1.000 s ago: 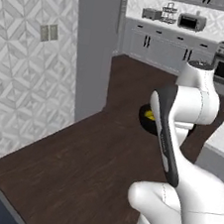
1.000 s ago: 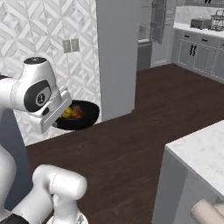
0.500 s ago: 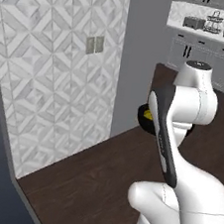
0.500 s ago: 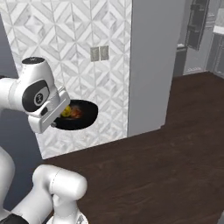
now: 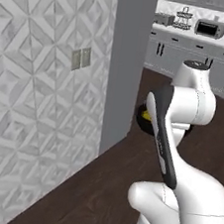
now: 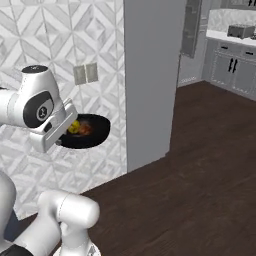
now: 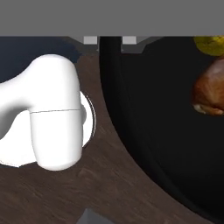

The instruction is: Pick the chicken drumstick and lemon from their plates and place them in the bowl. Then put the bowl in the fridge.

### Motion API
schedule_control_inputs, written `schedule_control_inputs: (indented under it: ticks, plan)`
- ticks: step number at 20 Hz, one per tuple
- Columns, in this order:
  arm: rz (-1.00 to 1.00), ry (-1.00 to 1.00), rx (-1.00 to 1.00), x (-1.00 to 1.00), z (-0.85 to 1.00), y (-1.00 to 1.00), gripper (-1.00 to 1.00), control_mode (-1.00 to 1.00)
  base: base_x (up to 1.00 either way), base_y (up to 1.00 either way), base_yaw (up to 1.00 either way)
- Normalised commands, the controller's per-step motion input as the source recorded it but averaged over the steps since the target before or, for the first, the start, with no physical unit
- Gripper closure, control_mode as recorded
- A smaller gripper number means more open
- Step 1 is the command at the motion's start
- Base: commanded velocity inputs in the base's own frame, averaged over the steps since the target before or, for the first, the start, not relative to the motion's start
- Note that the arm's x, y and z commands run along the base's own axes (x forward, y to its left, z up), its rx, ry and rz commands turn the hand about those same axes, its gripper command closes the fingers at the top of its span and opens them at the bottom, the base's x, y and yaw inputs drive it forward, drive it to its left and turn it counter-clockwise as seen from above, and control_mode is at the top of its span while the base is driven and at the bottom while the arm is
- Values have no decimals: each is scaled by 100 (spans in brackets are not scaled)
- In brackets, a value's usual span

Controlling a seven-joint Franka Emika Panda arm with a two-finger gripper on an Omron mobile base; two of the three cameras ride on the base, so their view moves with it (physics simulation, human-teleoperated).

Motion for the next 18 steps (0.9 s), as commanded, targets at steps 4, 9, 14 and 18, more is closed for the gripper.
schedule_control_inputs:
  ticks: [4, 9, 14, 18]
  plan:
    - [0, 0, 0, 0, 0, 0, 100, 100, 100, 1, -52]
    - [0, 0, 0, 0, 0, 0, 100, 100, 67, -38, -49]
    - [0, 0, 0, 0, 0, 0, 100, 100, 85, -9, -38]
    - [0, 0, 0, 0, 0, 0, 100, 100, 89, 0, -28]
